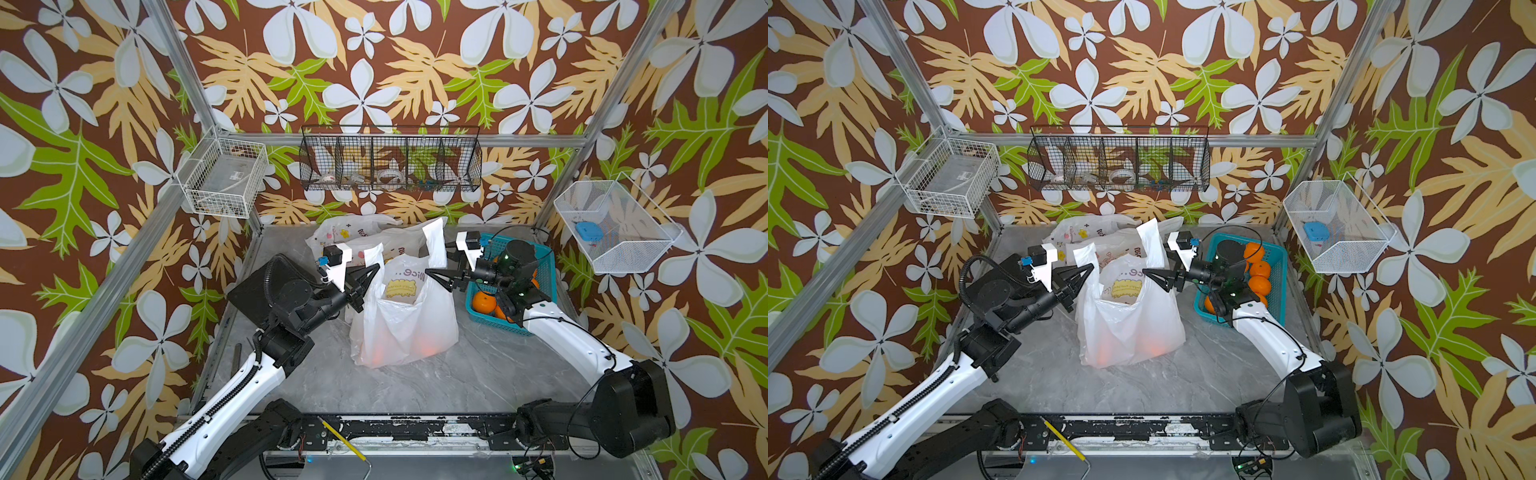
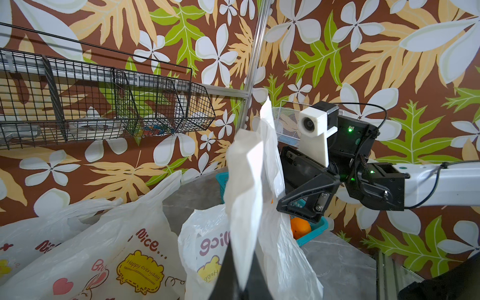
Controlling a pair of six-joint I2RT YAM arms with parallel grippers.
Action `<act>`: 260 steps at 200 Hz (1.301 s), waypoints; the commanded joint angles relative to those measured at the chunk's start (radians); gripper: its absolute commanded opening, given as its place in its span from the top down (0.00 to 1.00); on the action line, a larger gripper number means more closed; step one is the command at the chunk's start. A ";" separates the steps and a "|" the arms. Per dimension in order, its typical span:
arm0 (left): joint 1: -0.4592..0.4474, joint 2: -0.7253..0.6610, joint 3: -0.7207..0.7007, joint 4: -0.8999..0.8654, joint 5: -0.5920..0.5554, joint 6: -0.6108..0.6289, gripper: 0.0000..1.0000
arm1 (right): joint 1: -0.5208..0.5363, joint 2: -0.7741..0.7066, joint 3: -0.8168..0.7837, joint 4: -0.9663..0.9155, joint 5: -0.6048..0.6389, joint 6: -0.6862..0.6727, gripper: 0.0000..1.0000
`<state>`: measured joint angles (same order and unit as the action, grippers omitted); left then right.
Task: Place the oranges into plastic bags & tie knots
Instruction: Tie the plastic bag at the center of the board.
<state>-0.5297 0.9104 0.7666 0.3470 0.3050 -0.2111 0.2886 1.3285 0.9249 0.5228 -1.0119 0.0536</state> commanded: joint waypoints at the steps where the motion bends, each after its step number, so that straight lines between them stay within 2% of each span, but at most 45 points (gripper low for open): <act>1: 0.005 0.013 0.021 -0.021 0.031 0.042 1.00 | 0.003 -0.023 -0.001 -0.010 -0.031 0.005 0.49; 23: 0.005 0.052 0.060 -0.073 0.089 0.114 1.00 | 0.006 -0.054 -0.004 -0.130 -0.025 -0.056 0.81; 41: 0.005 0.081 0.087 -0.107 0.110 0.163 1.00 | 0.006 -0.088 -0.023 -0.192 -0.006 -0.089 1.00; 48: 0.006 0.085 0.092 -0.115 0.103 0.173 0.98 | 0.006 -0.101 -0.035 -0.199 0.003 -0.094 1.00; 59: 0.011 0.084 0.097 -0.126 0.101 0.189 0.75 | 0.005 -0.119 -0.049 -0.208 0.014 -0.099 1.00; 93: 0.026 0.033 0.067 -0.161 0.116 0.200 0.31 | 0.006 -0.134 -0.050 -0.251 0.032 -0.116 1.00; 107: 0.027 0.006 0.028 -0.150 0.138 0.188 0.19 | 0.006 -0.131 -0.048 -0.257 0.034 -0.120 1.00; 123: 0.027 -0.014 -0.025 -0.115 0.178 0.169 0.12 | 0.006 -0.127 -0.046 -0.260 0.036 -0.121 1.00; 171: 0.027 -0.003 -0.125 0.078 0.267 0.133 0.09 | 0.006 -0.125 -0.042 -0.262 0.024 -0.117 1.00; 260: 0.027 0.165 -0.059 0.183 0.295 0.170 0.26 | 0.006 -0.147 -0.043 -0.272 -0.002 -0.108 1.00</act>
<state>-0.5049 1.0386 0.6807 0.4725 0.5774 -0.0666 0.2947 1.1862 0.8787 0.2466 -0.9955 -0.0570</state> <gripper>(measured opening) 0.753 0.052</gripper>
